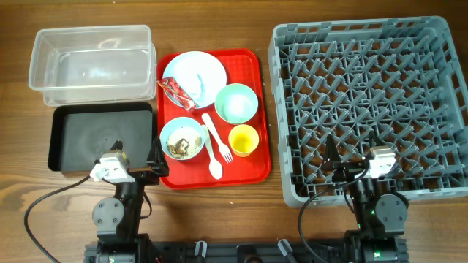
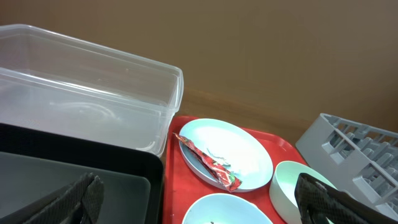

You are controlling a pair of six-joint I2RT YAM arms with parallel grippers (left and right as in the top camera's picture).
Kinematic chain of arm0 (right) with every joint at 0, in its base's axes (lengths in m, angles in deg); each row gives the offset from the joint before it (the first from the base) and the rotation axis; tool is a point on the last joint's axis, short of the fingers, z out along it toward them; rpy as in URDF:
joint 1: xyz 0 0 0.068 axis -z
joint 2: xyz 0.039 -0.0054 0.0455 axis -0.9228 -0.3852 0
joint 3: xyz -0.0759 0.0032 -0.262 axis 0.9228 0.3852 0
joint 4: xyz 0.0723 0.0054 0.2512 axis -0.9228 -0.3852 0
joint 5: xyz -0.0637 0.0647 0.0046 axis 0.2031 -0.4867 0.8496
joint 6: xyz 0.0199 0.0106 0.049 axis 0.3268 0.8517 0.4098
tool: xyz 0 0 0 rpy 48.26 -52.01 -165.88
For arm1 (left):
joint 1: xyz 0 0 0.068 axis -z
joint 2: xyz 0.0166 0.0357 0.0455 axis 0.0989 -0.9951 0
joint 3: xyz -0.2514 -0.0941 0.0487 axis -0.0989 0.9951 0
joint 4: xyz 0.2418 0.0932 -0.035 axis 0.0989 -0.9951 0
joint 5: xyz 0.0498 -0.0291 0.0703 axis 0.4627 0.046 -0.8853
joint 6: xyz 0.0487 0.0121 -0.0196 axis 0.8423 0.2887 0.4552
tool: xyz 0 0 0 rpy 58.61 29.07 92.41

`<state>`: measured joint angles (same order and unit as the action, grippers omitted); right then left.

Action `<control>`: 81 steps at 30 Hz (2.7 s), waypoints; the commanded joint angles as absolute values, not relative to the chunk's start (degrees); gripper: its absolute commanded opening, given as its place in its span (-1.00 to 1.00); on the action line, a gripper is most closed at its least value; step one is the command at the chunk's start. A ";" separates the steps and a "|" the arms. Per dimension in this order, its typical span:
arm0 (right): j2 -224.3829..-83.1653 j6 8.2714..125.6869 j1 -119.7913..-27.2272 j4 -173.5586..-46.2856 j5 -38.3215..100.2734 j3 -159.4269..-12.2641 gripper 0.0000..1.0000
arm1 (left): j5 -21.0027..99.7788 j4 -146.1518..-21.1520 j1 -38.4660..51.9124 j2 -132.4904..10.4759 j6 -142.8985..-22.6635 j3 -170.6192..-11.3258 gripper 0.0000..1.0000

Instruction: Sort waste into correct bins and load items into the dishwasher rack

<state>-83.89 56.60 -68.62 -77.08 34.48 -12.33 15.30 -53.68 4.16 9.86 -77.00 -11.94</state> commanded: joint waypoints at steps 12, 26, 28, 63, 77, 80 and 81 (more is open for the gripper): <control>-83.65 56.07 -68.45 -76.84 33.59 -12.26 1.00 | 15.37 -53.52 5.47 10.48 -75.84 -11.41 1.00; -83.65 56.31 -68.45 -76.84 33.57 -12.29 1.00 | 14.27 -53.61 5.47 10.48 -75.84 -11.41 1.00; -83.69 56.27 -68.43 -76.86 33.59 -12.29 0.99 | 14.89 -51.97 5.47 10.48 -75.86 -11.41 1.00; -136.04 56.49 -68.43 -121.30 33.54 -63.52 1.00 | 12.07 -74.20 15.98 -71.20 -76.93 -77.18 1.00; -136.65 56.47 -68.45 -121.50 33.26 -63.50 1.00 | 12.33 -55.99 18.23 -100.73 -77.46 -77.16 0.33; -137.44 56.53 -68.45 -121.54 32.47 -63.50 0.99 | 12.33 -55.82 18.32 -102.04 -80.19 -77.16 0.39; -137.44 56.49 -68.45 -121.58 32.47 -63.50 0.99 | 12.33 -55.84 18.32 -102.42 -80.21 -77.14 0.38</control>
